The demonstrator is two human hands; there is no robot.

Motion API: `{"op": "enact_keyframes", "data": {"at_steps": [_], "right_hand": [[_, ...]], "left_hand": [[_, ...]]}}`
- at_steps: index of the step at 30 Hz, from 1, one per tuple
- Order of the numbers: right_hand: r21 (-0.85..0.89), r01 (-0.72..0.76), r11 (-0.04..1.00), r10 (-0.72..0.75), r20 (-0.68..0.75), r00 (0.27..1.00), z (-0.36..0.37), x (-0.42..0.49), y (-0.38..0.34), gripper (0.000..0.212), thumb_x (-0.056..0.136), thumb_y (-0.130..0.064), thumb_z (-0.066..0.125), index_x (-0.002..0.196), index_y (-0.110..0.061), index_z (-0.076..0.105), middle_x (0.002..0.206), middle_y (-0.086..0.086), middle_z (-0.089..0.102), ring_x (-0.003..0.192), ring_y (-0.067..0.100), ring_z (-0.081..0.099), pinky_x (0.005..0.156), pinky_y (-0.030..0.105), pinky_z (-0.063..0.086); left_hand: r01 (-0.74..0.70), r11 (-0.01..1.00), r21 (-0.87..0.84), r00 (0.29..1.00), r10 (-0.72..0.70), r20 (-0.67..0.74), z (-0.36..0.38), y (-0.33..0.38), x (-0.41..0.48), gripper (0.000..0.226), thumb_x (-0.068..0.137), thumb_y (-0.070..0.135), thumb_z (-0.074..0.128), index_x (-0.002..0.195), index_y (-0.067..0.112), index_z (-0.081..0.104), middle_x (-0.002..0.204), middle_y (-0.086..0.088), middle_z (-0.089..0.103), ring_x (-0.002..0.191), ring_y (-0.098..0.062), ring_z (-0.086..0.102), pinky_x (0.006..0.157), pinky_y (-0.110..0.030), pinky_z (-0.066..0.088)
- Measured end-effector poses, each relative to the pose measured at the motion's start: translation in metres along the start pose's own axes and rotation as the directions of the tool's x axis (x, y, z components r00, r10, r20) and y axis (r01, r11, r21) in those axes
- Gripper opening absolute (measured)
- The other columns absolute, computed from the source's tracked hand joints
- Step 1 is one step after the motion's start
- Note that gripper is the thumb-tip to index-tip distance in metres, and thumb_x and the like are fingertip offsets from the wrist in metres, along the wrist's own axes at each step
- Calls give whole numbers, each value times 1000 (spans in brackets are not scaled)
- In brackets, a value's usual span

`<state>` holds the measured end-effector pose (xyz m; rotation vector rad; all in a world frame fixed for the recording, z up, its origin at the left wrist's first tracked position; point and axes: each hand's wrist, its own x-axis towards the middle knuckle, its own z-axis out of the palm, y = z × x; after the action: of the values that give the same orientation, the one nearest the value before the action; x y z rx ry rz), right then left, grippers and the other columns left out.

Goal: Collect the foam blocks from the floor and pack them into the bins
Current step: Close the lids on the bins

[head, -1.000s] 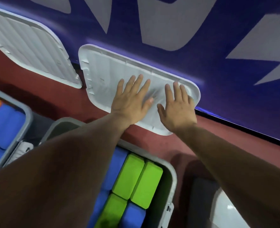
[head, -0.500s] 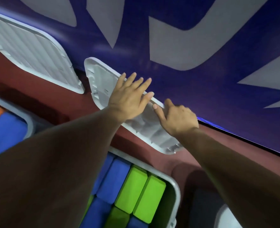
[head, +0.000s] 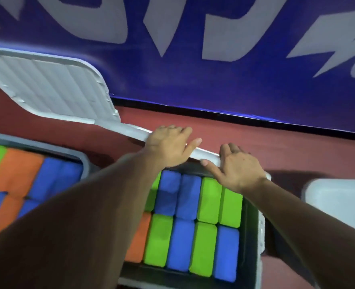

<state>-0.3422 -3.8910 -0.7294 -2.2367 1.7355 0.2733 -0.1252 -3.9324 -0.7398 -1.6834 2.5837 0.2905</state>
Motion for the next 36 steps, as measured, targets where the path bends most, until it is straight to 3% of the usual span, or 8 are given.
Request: {"op": "enact_keyframes", "data": {"at_steps": [5, 12, 18, 21, 26, 30, 33, 36], "right_hand": [[-102, 102, 989, -124, -233, 965, 46, -80, -38, 75, 92, -79, 27, 92, -10, 55, 86, 10, 58, 78, 35, 59, 67, 45, 48], [-92, 215, 972, -234, -394, 889, 140, -187, -51, 73, 96, -75, 31, 97, -6, 56, 82, 13, 55, 68, 34, 52, 58, 41, 43], [-154, 257, 954, -297, -373, 879, 208, -253, -44, 61, 95, -69, 45, 98, -8, 51, 88, 14, 55, 71, 33, 50, 62, 41, 39], [-97, 248, 964, -266, -291, 919, 230, -272, -39, 55, 98, -62, 43, 94, -9, 54, 88, 13, 58, 69, 33, 53, 61, 38, 40], [67, 125, 990, -88, -396, 914, 238, -284, -32, 35, 100, -41, 50, 96, -8, 62, 85, 9, 57, 70, 32, 55, 64, 38, 41], [263, -259, 929, 359, -476, 803, 224, -255, -14, 30, 100, -36, 58, 110, -8, 58, 106, 15, 52, 94, 36, 50, 79, 46, 40], [397, -486, 779, 608, -289, 739, 218, -223, 9, 43, 103, -47, 43, 131, -14, 45, 129, 15, 42, 118, 36, 42, 98, 51, 34], [458, -586, 668, 706, -142, 694, 222, -202, 24, 48, 101, -56, 33, 136, -23, 34, 139, 13, 36, 125, 38, 42, 103, 54, 34]], "left_hand": [[-81, 997, -15, 997, 80, -20, 24, 7, -94, 81, 92, 66, 16, 133, 8, 56, 105, -15, 71, 100, -37, 66, 82, -46, 52], [-191, 965, 182, 977, 205, -65, 95, 55, -207, 83, 92, 70, 22, 136, 10, 58, 114, -6, 70, 96, -27, 65, 84, -40, 52], [-172, 965, 197, 973, 197, -117, 147, 104, -280, 78, 92, 68, 26, 124, 9, 64, 102, -4, 72, 89, -24, 68, 79, -36, 55], [-80, 989, 121, 994, 89, -69, 167, 124, -299, 72, 92, 66, 29, 117, 10, 67, 100, -4, 74, 86, -23, 71, 70, -33, 55], [-45, 998, -45, 993, 40, -110, 181, 141, -299, 63, 98, 58, 33, 127, 10, 61, 108, -7, 71, 94, -29, 69, 76, -38, 53], [-85, 995, -50, 965, 70, -252, 176, 151, -250, 58, 102, 55, 38, 141, 16, 56, 129, -5, 64, 118, -30, 59, 98, -40, 42], [-2, 1000, 2, 995, 2, -101, 171, 158, -197, 73, 100, 68, 19, 159, 26, 30, 166, -3, 27, 153, -30, 21, 120, -49, 23], [54, 994, 90, 995, -61, 80, 181, 156, -169, 83, 93, 77, -1, 162, 32, -2, 170, -1, -7, 156, -33, -8, 121, -62, 8]]}}
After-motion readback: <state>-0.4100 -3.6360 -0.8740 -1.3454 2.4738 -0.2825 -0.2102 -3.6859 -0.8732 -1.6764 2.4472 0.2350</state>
